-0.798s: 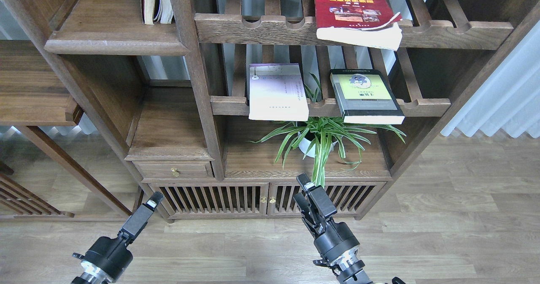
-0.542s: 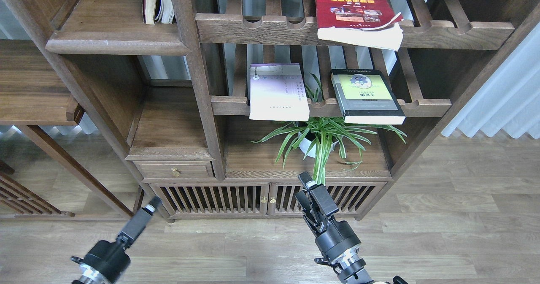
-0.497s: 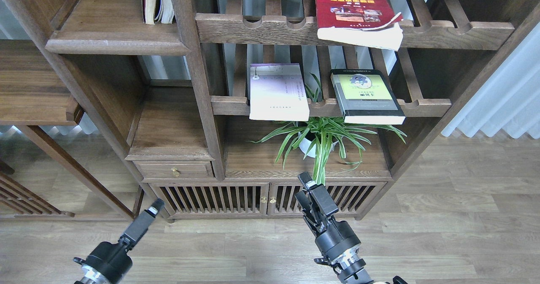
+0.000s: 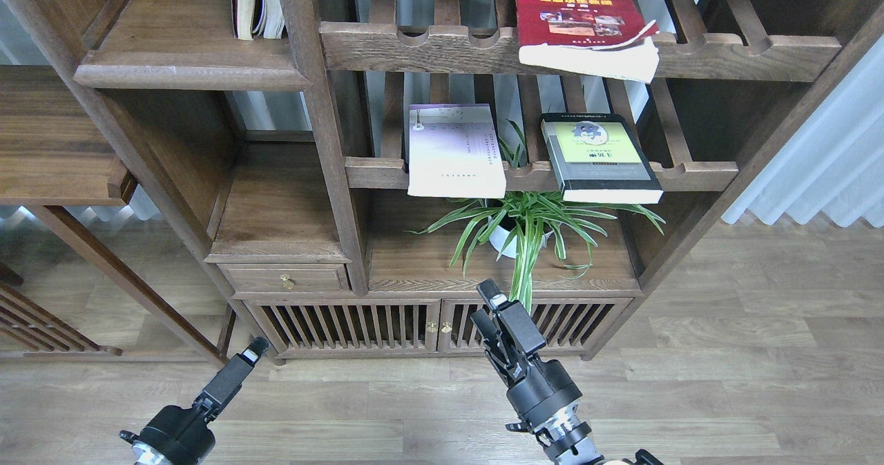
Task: Organize books on shelf
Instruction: 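Raise the right gripper toward the dark green-labelled book on the middle shelf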
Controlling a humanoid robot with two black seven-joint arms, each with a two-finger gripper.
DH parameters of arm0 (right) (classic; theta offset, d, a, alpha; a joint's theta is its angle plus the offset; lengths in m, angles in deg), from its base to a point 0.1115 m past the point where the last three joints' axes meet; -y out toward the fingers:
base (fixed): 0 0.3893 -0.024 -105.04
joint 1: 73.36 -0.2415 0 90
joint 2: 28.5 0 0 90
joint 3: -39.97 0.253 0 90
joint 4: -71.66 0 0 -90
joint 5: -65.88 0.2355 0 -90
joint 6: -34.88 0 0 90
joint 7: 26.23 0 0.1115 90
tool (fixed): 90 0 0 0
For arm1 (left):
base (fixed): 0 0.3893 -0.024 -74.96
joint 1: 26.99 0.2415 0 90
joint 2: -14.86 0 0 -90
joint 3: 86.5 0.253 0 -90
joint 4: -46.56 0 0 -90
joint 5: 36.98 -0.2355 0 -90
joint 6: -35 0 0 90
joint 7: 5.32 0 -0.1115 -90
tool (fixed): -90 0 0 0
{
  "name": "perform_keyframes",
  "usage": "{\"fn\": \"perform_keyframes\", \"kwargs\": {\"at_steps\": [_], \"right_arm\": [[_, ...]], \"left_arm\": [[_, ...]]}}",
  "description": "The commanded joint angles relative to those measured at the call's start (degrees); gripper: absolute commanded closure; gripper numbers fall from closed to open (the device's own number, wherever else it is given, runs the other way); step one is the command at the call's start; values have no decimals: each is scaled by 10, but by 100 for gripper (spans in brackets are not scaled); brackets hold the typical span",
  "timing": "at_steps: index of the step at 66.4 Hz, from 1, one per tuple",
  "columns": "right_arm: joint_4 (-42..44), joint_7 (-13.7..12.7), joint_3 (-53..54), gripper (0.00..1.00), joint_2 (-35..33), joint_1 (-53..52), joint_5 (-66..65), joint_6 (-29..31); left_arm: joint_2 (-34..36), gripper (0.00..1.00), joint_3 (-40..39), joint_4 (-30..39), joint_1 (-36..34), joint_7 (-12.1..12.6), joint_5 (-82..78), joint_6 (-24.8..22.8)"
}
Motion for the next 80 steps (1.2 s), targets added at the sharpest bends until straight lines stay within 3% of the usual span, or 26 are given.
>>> {"fn": "perform_keyframes", "kwargs": {"at_steps": [1,22,47,73,80], "right_arm": [[18,-3,0,0,0,-10,-1,1],[81,4,8,0,0,-61,2,1],[83,-2,0,0,-34,-91,-1,1],[82,0,0,0,-32,-91,0,1],[83,8,5,0,0,-94,6,1]], "left_arm": [[0,0,-6,0,0,-3,1,0],[-9,0,-16,0,13,-4,1,0],[-14,0,-44,0,23,-7,1,0],[-14,0,-47,0,30,-6,1,0],[-14,0,-47,0,32,-6,1,0]]}}
